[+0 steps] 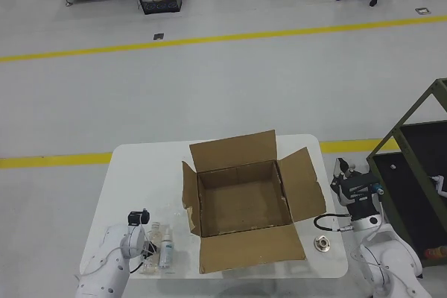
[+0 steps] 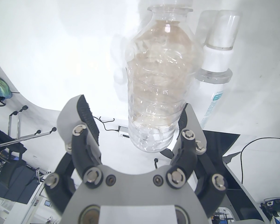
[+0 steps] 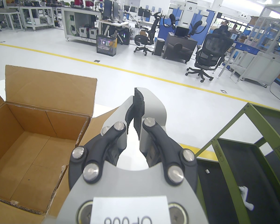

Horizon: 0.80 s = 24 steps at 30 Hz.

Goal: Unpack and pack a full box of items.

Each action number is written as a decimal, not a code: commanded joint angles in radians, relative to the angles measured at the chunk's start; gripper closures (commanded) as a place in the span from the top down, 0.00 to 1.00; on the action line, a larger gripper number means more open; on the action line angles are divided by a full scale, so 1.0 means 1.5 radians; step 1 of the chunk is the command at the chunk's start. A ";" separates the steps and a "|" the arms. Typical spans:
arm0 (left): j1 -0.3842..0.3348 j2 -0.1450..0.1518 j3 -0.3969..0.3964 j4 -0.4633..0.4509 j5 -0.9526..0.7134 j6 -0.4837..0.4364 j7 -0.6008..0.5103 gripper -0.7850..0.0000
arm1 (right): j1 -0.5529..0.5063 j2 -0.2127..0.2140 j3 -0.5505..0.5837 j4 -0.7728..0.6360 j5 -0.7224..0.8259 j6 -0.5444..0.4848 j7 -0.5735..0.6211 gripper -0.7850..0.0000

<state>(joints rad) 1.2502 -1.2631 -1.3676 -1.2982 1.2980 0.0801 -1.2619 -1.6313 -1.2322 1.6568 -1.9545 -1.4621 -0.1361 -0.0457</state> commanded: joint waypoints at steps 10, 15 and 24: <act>-0.011 0.000 0.003 0.027 -0.036 -0.023 0.017 0.91 | 0.000 0.000 0.000 0.000 0.000 0.000 0.000 0.00; -0.018 0.000 0.004 0.047 -0.038 -0.021 0.030 0.91 | 0.000 0.000 0.000 0.000 0.000 0.000 0.000 0.00; -0.033 0.001 0.009 0.083 -0.048 -0.030 0.048 0.87 | 0.000 0.000 0.000 0.000 0.000 0.000 0.000 0.00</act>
<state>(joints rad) 1.2022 -1.2622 -1.3547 -1.1779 1.2293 0.0373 -1.1933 -1.6313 -1.2322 1.6568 -1.9545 -1.4621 -0.1361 -0.0457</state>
